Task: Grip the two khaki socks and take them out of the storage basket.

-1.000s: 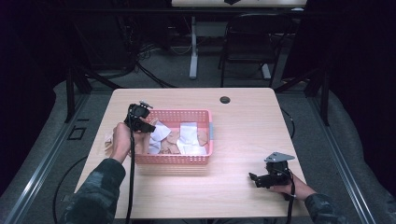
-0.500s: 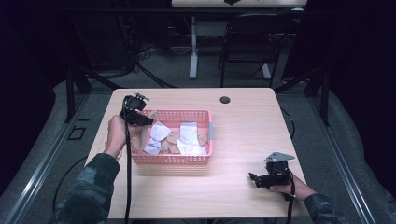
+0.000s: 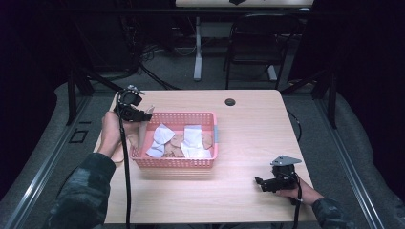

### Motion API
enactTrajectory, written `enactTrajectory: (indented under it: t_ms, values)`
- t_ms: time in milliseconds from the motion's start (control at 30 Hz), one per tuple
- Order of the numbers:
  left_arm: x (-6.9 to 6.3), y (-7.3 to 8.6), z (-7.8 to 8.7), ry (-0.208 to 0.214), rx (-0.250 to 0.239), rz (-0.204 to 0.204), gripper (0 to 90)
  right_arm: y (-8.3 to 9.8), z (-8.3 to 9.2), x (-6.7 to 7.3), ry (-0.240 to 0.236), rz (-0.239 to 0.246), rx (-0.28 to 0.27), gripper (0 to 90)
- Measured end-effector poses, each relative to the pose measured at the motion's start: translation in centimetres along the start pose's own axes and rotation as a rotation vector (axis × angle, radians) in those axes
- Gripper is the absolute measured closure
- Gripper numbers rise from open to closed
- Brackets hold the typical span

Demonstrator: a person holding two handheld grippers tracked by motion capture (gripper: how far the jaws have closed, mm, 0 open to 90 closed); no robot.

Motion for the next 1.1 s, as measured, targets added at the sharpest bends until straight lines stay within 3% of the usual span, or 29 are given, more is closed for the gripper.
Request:
enactTrajectory:
  t_ms: [233,367,467,600,833,967,1100]
  values:
    - [1.2,0.0,2.3,-0.018,-0.012,0.009,78.3,0.0,0.0,0.0,0.001,0.000,0.005,0.0]
    - [2.0,0.1,3.8,-0.053,-0.034,-0.006,78.4,0.0,0.0,0.0,0.000,-0.001,0.008,0.0]
    - [2.9,0.4,4.4,-0.063,-0.038,0.008,78.4,0.0,0.0,0.0,0.000,-0.001,0.008,0.0]
    - [4.2,1.2,5.1,-0.075,-0.026,0.032,78.4,0.0,0.0,0.0,0.003,-0.002,0.007,0.0]
    - [5.9,2.5,6.1,-0.130,0.009,0.031,78.4,0.0,0.0,0.0,0.001,-0.008,0.000,0.0]
    - [8.1,3.8,5.8,-0.160,0.031,0.073,78.4,0.0,0.0,0.0,0.000,-0.007,0.000,0.0]
    - [9.8,5.1,5.1,-0.161,0.039,0.128,78.4,-0.1,0.0,-0.1,0.004,-0.003,0.007,0.0]
Point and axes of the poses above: each handheld gripper's, and its own axes: z roughly backward along the jaws, y roughly out of its underside, x roughly to its left, the point moved 3 cm from there along -z, roughly forward along the jaws, and after that the axes turned 4 degrees about z, right-handed, at the moved point
